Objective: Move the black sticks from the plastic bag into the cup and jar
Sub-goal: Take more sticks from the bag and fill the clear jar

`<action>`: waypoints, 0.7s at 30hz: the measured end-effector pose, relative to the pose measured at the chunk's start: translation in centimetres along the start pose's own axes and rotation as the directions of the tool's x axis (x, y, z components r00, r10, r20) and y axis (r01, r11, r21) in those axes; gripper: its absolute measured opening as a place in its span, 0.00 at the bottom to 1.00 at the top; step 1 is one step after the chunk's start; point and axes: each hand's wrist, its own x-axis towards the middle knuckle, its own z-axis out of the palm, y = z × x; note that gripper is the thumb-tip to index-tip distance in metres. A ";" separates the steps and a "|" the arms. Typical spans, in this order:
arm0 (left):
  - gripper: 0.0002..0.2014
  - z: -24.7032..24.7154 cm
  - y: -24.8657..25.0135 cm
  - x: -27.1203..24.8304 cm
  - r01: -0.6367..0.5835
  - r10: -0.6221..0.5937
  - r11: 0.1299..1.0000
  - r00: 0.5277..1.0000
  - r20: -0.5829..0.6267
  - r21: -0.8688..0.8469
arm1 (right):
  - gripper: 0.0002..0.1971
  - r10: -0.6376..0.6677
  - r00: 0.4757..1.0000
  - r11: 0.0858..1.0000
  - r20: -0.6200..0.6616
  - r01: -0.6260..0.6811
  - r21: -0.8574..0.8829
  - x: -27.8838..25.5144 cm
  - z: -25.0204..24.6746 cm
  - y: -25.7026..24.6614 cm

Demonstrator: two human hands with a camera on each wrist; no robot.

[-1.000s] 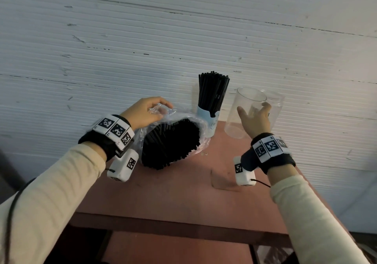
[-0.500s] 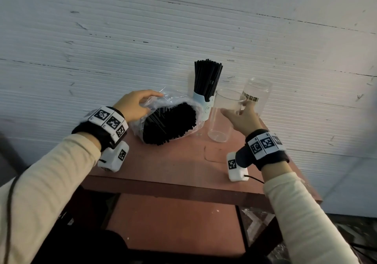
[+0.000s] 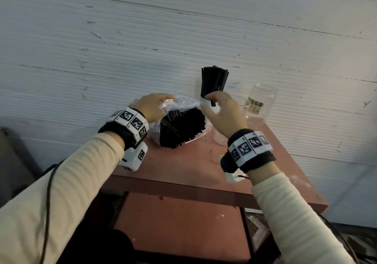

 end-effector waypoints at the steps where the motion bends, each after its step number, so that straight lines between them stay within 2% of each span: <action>1: 0.29 -0.1 0.1 0.1 -0.003 0.002 1.000 1.000 -0.013 -0.010 | 0.14 -0.023 0.995 1.000 0.092 0.022 0.017 0.4 1.0 -0.7; 3: 0.29 -0.2 0.1 0.2 -0.025 0.024 0.999 0.999 -0.030 -0.034 | 0.14 -0.051 0.956 0.999 0.289 0.053 0.000 1.2 3.1 -1.9; 5: 0.29 -0.4 0.1 0.4 -0.040 0.039 0.998 0.999 -0.029 -0.044 | 0.15 -0.060 0.892 0.992 0.448 0.104 -0.075 2.1 4.9 -2.9; 8: 0.32 -0.8 0.2 1.0 -0.017 0.015 0.998 0.999 -0.029 -0.057 | 0.18 -0.005 0.829 0.970 0.559 0.139 -0.198 3.5 7.1 -3.7; 10: 0.34 -0.9 0.3 1.2 -0.015 0.014 0.999 0.999 -0.031 -0.048 | 0.20 0.095 0.823 0.944 0.560 0.104 -0.312 4.3 8.3 -3.5; 13: 0.34 -1.0 0.5 1.6 -0.024 0.023 0.999 0.999 -0.027 -0.036 | 0.23 0.191 0.856 0.913 0.481 0.026 -0.407 4.8 9.5 -2.9; 15: 0.34 -0.9 0.6 1.8 -0.022 0.021 0.999 0.999 -0.029 -0.037 | 0.22 0.197 0.864 0.911 0.464 0.014 -0.413 5.0 9.8 -2.6; 19: 0.33 -0.9 0.7 2.1 -0.030 0.028 0.999 0.999 -0.042 -0.034 | 0.22 0.205 0.820 0.910 0.535 0.041 -0.412 5.3 10.1 -2.2; 21: 0.33 -1.0 0.6 2.3 -0.028 0.026 0.999 0.999 -0.047 -0.030 | 0.21 0.169 0.835 0.926 0.524 0.047 -0.373 5.6 10.0 -2.1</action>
